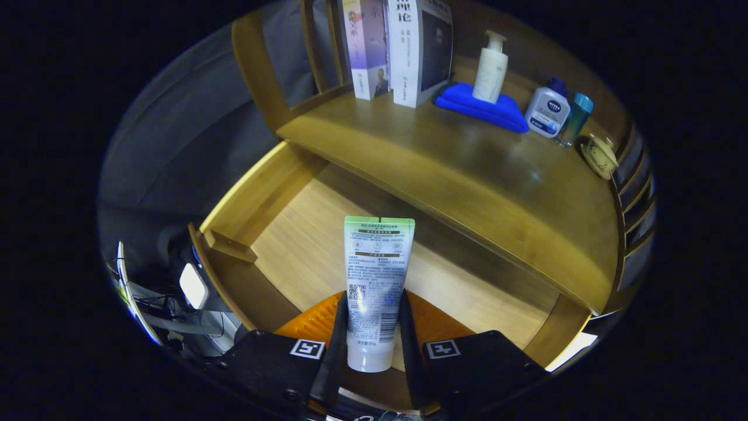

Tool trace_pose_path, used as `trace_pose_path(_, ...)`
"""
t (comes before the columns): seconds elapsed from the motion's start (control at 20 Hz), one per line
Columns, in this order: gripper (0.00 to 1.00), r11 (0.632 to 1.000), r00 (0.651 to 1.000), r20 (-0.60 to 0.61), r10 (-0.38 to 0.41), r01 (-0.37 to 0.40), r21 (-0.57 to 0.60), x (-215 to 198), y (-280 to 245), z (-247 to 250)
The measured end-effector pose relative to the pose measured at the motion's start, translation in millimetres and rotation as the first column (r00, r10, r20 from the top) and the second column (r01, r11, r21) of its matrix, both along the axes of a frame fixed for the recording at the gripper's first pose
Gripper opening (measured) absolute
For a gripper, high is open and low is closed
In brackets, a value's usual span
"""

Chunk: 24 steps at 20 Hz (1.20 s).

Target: Pull open the drawer, take out the items inside it, and place them on the countertop above the cabinet.

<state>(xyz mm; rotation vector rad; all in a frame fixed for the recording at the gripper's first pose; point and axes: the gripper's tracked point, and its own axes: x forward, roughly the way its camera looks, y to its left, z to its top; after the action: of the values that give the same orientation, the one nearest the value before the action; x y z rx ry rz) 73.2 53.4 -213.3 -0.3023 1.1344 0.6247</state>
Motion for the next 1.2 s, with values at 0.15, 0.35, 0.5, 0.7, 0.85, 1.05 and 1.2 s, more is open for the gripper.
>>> trace_pose_path(0.15, 0.49, 0.999, 0.999, 0.032, 0.016, -0.017, 0.041, 0.3, 3.1, 20.7)
trace_pose_path(0.35, 0.49, 0.997, 0.996, 0.084, -0.016, 0.010, 0.076, 11.3, 1.2, 45.2)
trace_pose_path(0.5, 0.48, 0.992, 0.992, 0.098, -0.081, 0.072, 0.099, 31.7, -7.6, 53.2)
trace_pose_path(0.7, 0.49, 0.971, 0.974, 0.088, -0.210, 0.198, 0.134, 70.0, -21.8, 53.3)
trace_pose_path(0.85, 0.48, 0.934, 0.941, 0.074, -0.329, 0.314, 0.169, 107.5, -32.9, 50.8)
trace_pose_path(1.05, 0.48, 0.880, 0.887, 0.072, -0.456, 0.438, 0.184, 148.2, -45.5, 44.5)
trace_pose_path(1.2, 0.48, 0.866, 0.869, 0.077, -0.489, 0.472, 0.166, 168.3, -48.1, 36.6)
